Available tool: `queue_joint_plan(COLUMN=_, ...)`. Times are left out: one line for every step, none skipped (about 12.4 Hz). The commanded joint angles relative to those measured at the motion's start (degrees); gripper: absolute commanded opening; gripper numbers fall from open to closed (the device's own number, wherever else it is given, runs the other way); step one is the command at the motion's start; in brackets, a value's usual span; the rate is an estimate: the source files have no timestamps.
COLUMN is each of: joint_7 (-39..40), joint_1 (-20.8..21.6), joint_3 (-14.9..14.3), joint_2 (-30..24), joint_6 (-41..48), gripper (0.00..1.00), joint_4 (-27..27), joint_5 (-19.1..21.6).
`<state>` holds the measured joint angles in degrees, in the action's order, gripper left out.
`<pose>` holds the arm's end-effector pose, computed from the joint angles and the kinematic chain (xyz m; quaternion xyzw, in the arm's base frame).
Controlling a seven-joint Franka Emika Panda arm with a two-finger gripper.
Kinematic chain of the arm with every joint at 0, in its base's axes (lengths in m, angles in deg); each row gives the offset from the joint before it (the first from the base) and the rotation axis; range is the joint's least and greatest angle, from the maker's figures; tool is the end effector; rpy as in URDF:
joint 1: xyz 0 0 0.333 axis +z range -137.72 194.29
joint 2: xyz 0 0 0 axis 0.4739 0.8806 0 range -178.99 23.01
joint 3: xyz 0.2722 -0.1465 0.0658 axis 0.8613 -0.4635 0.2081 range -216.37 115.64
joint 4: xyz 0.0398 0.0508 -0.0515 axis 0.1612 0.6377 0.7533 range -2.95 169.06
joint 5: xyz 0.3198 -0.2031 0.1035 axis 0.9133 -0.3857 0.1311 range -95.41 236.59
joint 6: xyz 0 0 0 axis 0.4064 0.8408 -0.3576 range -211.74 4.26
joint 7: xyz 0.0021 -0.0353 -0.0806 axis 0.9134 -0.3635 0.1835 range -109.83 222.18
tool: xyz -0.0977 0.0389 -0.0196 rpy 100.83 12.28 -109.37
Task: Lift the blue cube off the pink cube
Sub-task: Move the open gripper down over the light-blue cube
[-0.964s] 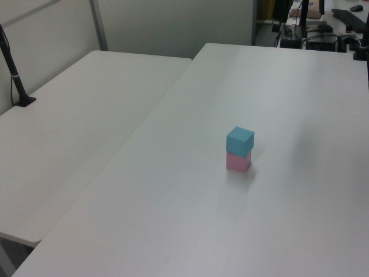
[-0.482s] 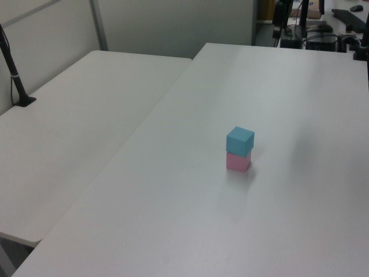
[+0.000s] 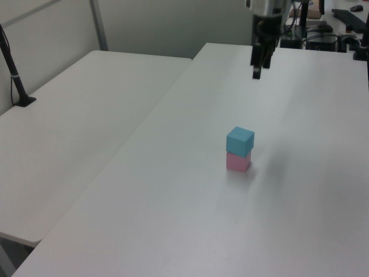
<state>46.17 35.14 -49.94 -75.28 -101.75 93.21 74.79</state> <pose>0.5766 0.0795 0.5363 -0.9987 0.0326 -0.0131 0.0382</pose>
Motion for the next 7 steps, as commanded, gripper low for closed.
queue_joint_plan(joint_7=-8.5, joint_1=0.9, joint_3=3.7, joint_2=3.9, joint_6=-5.5, gripper=1.0, joint_4=0.5, joint_5=0.7)
queue_joint_plan(joint_7=-10.1, joint_1=2.0, joint_3=3.8, joint_2=5.5, joint_6=-6.5, gripper=1.0, joint_4=0.5, joint_5=0.3)
queue_joint_plan(joint_7=-10.8, joint_1=2.9, joint_3=3.9, joint_2=6.3, joint_6=-6.8, gripper=1.0, joint_4=0.5, joint_5=0.0)
queue_joint_plan(joint_7=-11.1, joint_1=3.5, joint_3=3.9, joint_2=7.3, joint_6=-7.0, gripper=1.0, joint_4=0.5, joint_5=-0.4)
queue_joint_plan(joint_7=-11.3, joint_1=3.8, joint_3=4.1, joint_2=7.9, joint_6=-7.0, gripper=1.0, joint_4=0.5, joint_5=-0.5)
queue_joint_plan(joint_7=-11.9, joint_1=3.9, joint_3=4.8, joint_2=8.4, joint_6=-7.0, gripper=1.0, joint_4=0.5, joint_5=-0.6)
queue_joint_plan(joint_7=-13.3, joint_1=4.1, joint_3=5.1, joint_2=8.9, joint_6=-7.1, gripper=1.0, joint_4=0.5, joint_5=-1.4)
